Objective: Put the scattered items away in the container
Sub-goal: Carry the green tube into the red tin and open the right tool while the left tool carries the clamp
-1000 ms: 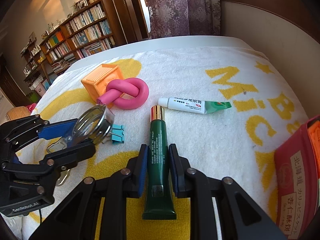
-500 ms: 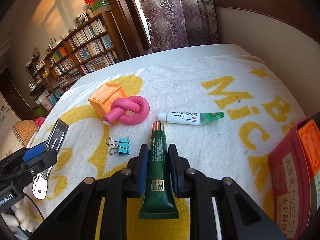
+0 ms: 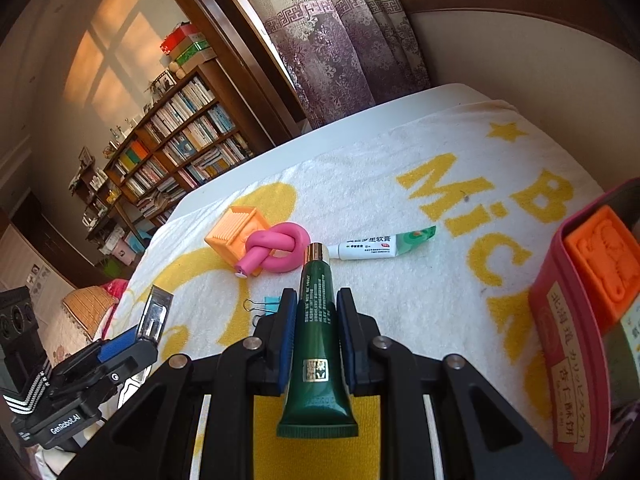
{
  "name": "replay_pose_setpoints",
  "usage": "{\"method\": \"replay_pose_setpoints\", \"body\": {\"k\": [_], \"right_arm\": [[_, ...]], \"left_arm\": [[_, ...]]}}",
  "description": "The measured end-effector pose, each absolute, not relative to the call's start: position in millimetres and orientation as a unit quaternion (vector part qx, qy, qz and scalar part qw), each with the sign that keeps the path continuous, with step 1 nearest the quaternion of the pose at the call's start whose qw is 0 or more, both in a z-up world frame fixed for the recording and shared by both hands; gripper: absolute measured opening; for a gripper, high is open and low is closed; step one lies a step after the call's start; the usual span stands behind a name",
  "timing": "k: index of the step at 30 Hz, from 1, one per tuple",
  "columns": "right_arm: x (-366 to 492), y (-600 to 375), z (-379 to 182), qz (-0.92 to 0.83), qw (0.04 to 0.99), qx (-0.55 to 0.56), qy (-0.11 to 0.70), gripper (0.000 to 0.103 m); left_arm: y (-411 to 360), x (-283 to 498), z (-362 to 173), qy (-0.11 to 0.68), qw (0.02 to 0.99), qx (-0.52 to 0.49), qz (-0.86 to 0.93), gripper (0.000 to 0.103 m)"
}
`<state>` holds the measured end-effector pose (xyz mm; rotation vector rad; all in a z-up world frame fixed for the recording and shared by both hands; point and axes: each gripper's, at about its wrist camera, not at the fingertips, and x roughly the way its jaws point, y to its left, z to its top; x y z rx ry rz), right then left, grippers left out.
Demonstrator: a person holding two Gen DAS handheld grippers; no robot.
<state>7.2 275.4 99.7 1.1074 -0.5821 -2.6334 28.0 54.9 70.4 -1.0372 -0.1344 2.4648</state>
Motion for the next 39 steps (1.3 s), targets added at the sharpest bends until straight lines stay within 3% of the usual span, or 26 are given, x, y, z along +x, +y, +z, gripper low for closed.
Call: {"method": "replay_pose_setpoints", "body": {"k": [11, 26, 39], "right_arm": [[92, 316, 135, -0.923, 0.044, 0.308, -0.225, 0.022], [167, 413, 151, -0.934, -0.161, 0.275, -0.163, 0.022], [175, 433, 130, -0.930, -0.147, 0.304, -0.148, 0.023]], "left_arm": [[67, 38, 73, -0.039, 0.251, -0.377, 0.891, 0.040], [108, 55, 85, -0.032, 0.296, -0.382, 0.875, 0.040], [172, 71, 97, 0.006, 0.333, -0.382, 0.862, 0.040]]}}
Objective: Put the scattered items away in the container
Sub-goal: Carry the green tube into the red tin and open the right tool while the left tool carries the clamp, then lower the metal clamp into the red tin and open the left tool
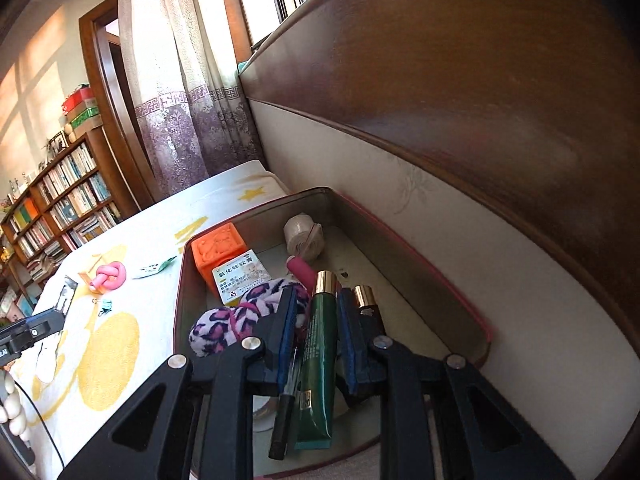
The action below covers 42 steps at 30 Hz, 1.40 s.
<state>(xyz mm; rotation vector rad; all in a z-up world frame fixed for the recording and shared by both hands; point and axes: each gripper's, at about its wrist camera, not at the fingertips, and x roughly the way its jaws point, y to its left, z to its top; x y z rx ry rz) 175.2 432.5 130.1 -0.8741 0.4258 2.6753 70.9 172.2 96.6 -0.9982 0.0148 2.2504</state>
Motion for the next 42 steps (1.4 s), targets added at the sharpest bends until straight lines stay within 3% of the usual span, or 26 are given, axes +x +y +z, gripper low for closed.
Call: {"method": "replay_pose_setpoints", "body": {"k": [15, 24, 32, 37, 39, 41, 42], "right_arm": [[189, 422, 127, 0.931, 0.091, -0.338, 0.104, 0.023], [166, 439, 116, 0.919, 0.173, -0.344, 0.083, 0.023], [199, 442, 135, 0.937, 0.182, -0.285, 0.090, 0.024], [225, 448, 149, 0.943, 0.188, -0.248, 0.116, 0.040], [230, 445, 151, 0.946, 0.176, -0.243, 0.118, 0.055], [233, 440, 152, 0.950, 0.171, -0.237, 0.111, 0.066], [234, 436, 153, 0.951, 0.169, -0.236, 0.106, 0.069]], "left_arm": [[250, 86, 106, 0.045, 0.389, -0.383, 0.836, 0.040], [276, 91, 110, 0.060, 0.407, -0.383, 0.827, 0.040], [319, 94, 112, 0.059, 0.444, -0.387, 0.806, 0.040], [347, 91, 117, 0.057, 0.458, -0.379, 0.802, 0.040], [358, 89, 119, 0.054, 0.464, -0.375, 0.801, 0.044], [361, 89, 122, 0.050, 0.462, -0.372, 0.803, 0.065], [359, 90, 124, 0.046, 0.461, -0.366, 0.807, 0.071]]}}
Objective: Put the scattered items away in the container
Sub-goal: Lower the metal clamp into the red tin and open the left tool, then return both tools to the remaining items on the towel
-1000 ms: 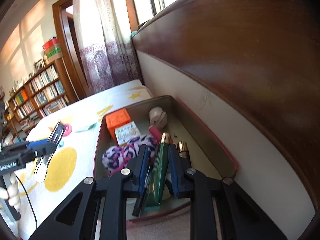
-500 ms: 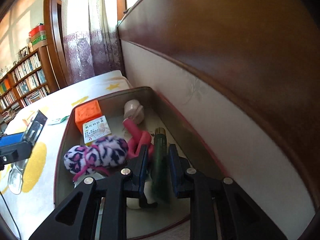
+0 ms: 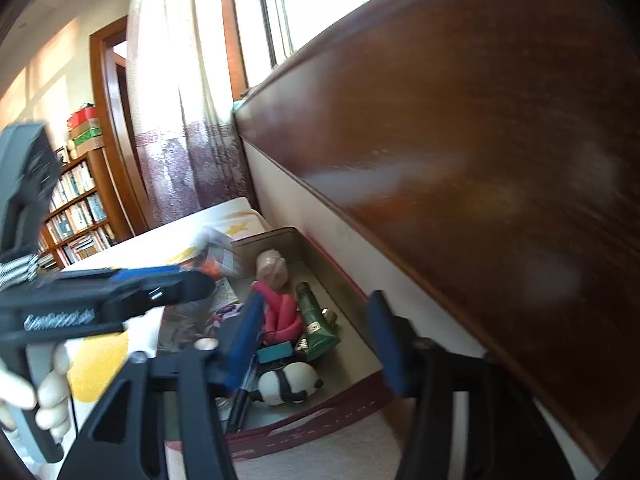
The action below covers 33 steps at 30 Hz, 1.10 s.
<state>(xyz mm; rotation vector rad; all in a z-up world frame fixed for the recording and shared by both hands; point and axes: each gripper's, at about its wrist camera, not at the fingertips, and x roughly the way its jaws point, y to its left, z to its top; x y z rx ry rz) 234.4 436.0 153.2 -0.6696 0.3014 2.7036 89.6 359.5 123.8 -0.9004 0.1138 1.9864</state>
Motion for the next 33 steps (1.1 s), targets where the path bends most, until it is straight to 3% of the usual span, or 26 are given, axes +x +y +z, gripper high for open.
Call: {"method": "replay_pose_setpoints", "body": {"k": [1, 14, 33], "right_arm": [[235, 433, 154, 0.952, 0.168, -0.235, 0.101, 0.069], [222, 419, 150, 0.951, 0.143, -0.254, 0.105, 0.072], [194, 372, 144, 0.952, 0.113, -0.273, 0.074, 0.076]], "left_arm": [[356, 91, 126, 0.044, 0.459, -0.358, 0.812, 0.076], [306, 70, 111, 0.018, 0.397, -0.390, 0.831, 0.076], [262, 60, 101, 0.080, 0.298, -0.355, 0.882, 0.076]]}}
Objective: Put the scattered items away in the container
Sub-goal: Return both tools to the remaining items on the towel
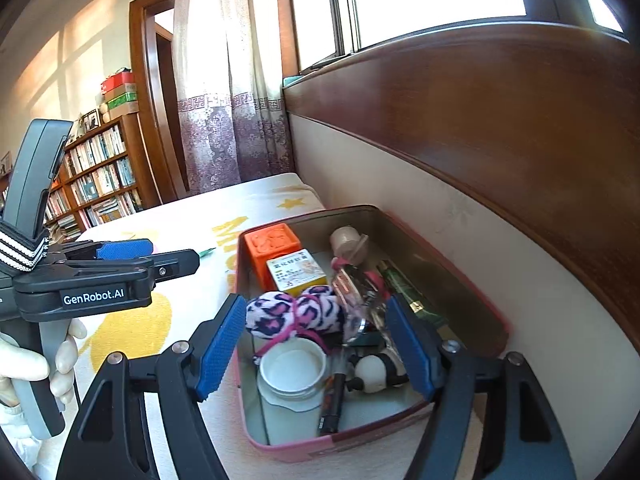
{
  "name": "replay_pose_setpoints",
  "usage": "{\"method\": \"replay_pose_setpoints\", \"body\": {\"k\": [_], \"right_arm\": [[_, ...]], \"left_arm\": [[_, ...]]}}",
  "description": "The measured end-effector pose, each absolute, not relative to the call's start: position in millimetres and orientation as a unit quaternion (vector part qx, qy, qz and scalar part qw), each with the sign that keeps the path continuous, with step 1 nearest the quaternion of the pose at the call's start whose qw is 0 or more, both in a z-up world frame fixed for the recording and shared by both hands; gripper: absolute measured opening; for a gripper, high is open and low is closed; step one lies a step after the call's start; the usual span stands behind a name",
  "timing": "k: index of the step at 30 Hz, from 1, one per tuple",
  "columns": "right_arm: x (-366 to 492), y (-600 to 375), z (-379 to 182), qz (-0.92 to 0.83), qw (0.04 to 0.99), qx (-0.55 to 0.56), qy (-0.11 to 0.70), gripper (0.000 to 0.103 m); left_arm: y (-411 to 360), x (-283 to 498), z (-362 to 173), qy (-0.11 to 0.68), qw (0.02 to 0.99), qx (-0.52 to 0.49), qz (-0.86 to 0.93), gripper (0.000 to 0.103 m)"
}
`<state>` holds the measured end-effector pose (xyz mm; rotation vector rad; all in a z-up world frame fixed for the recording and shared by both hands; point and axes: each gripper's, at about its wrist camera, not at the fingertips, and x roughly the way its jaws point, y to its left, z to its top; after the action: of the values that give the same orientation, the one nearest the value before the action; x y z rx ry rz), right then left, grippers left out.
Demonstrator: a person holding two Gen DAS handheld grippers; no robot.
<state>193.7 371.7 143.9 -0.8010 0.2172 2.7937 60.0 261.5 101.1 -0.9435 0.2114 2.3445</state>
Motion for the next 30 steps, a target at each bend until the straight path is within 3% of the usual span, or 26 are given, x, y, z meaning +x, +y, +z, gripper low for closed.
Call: {"method": "replay_pose_setpoints", "body": {"k": [16, 30], "right_arm": [[157, 308, 146, 0.954, 0.057, -0.292, 0.049, 0.076], [108, 260, 121, 0.935, -0.012, -0.353, 0.034, 0.077]], "left_arm": [[179, 41, 100, 0.065, 0.248, -0.358, 0.898, 0.076], [36, -5, 78, -0.067, 0.120, -0.398, 0.907, 0.076]]}}
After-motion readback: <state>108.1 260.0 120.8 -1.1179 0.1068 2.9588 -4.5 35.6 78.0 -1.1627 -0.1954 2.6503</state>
